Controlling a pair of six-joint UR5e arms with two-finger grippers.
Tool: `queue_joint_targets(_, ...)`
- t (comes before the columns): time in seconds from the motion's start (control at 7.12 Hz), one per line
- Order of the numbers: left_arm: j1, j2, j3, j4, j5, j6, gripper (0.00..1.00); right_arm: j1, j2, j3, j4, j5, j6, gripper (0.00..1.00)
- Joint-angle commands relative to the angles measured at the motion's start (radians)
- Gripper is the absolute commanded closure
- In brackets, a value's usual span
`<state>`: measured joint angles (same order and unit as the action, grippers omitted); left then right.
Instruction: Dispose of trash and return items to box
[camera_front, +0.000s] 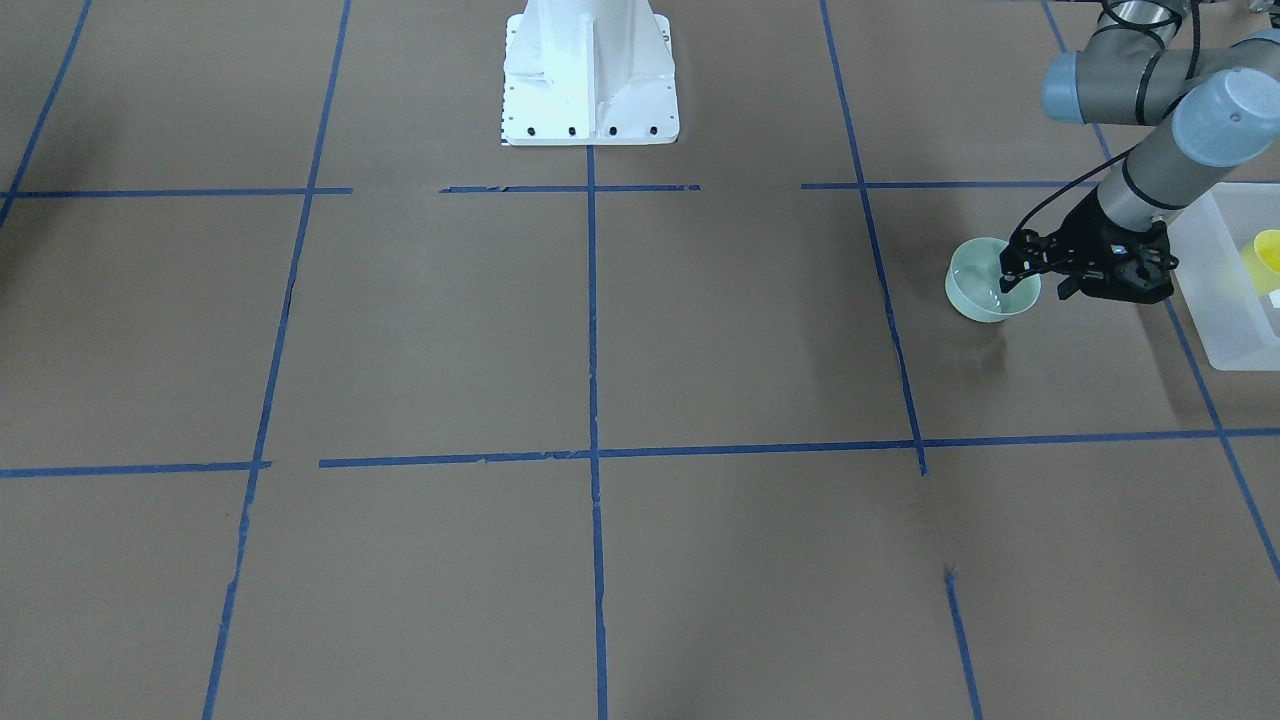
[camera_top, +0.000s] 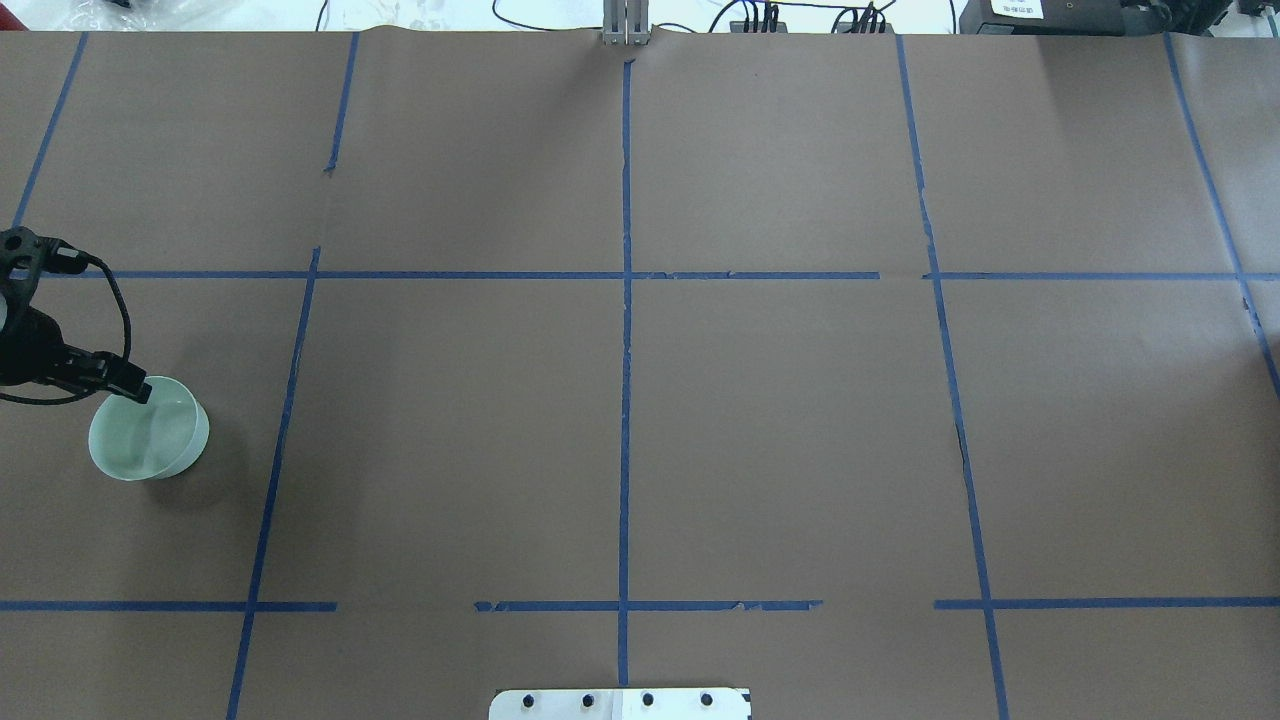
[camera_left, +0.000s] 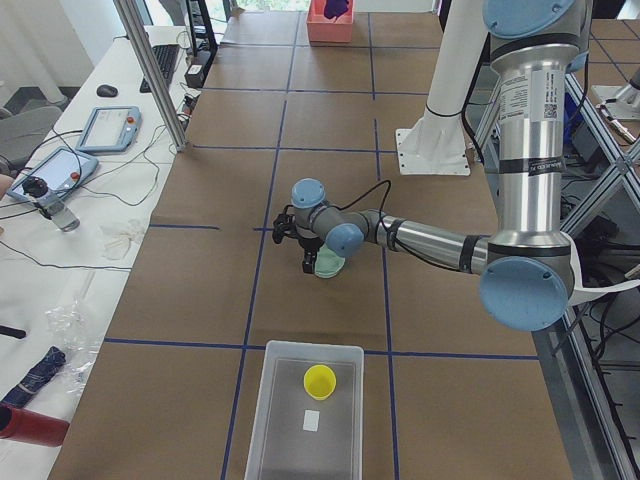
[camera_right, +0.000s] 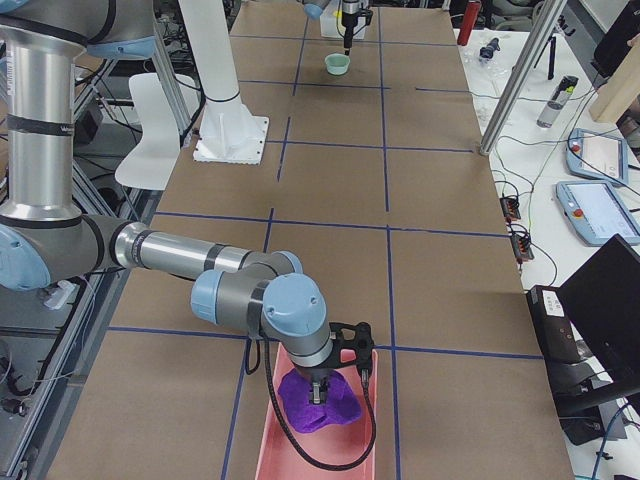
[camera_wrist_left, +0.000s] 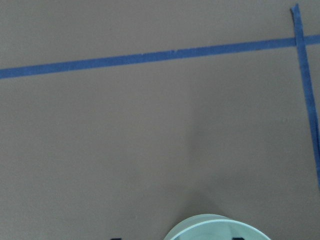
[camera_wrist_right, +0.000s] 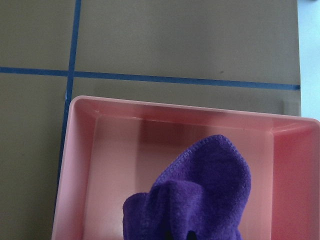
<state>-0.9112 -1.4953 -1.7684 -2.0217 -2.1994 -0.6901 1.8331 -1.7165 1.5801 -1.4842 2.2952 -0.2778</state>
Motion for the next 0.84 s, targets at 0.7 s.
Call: queue_joint_targets(0.7, 0.084, 0.043, 0.049, -0.012, -0.002, 0.009, 0.31, -0.126, 0.091, -0.055, 0.093, 0.099, 0.072, 0.00)
